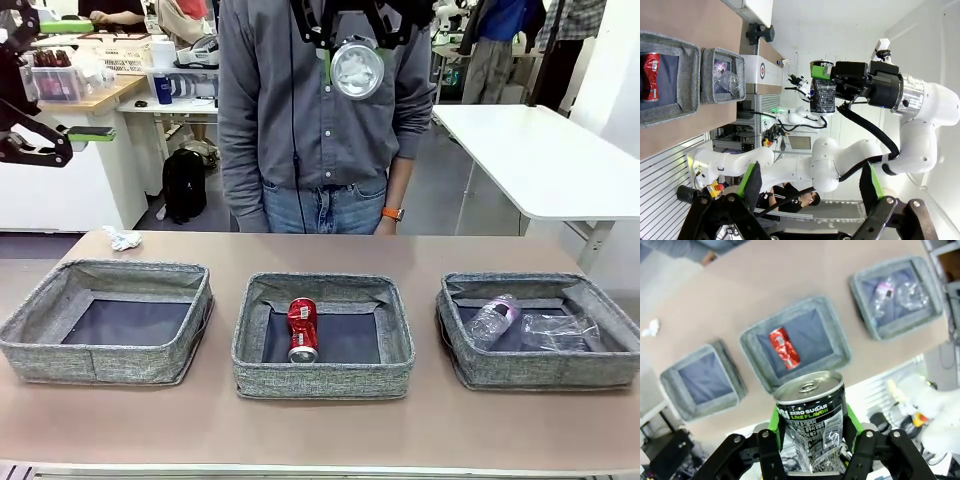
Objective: Sort the waste into the appropriate baskets.
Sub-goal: Pick up the waste item pointed out by the person, then place the picked waste into the Fabric basket indicated by the person.
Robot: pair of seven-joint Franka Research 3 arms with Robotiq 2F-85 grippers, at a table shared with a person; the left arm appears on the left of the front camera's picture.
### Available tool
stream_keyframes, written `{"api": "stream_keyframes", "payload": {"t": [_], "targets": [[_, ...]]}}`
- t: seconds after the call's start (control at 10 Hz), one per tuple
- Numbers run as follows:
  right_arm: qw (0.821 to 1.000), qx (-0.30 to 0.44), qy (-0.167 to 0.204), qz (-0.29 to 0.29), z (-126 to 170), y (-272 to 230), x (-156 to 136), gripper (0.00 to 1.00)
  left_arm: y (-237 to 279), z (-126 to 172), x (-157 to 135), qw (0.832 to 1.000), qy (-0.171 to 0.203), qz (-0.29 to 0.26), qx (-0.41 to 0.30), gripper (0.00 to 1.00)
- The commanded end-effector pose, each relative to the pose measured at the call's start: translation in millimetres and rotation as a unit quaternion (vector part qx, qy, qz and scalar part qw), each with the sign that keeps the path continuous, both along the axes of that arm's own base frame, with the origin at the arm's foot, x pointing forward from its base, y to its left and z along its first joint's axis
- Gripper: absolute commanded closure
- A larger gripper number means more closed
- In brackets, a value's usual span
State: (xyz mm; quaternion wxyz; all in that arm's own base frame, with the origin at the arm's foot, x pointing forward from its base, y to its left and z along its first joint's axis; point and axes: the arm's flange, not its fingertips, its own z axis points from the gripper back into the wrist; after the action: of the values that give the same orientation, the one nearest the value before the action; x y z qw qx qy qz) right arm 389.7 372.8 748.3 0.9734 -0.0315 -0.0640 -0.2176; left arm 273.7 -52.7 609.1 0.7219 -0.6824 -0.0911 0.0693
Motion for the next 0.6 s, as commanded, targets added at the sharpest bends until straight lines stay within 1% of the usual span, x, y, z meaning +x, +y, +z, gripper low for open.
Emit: {"api": "stream_keyframes", "payload": {"t": [0.0,0.5], "targets": [[1.0,0.003,0.0,-0.001,1.2,-1.5,-2.6,0.47,-2.8,3.8,-0.9,1.0,0.0,-0.001,-0.011,0.0],[1.0,0.003,0.0,-0.001,1.2,-1.5,-2.6,0.47,-2.8,3.8,-0.9,1.0,0.0,-0.001,-0.011,0.0]]}}
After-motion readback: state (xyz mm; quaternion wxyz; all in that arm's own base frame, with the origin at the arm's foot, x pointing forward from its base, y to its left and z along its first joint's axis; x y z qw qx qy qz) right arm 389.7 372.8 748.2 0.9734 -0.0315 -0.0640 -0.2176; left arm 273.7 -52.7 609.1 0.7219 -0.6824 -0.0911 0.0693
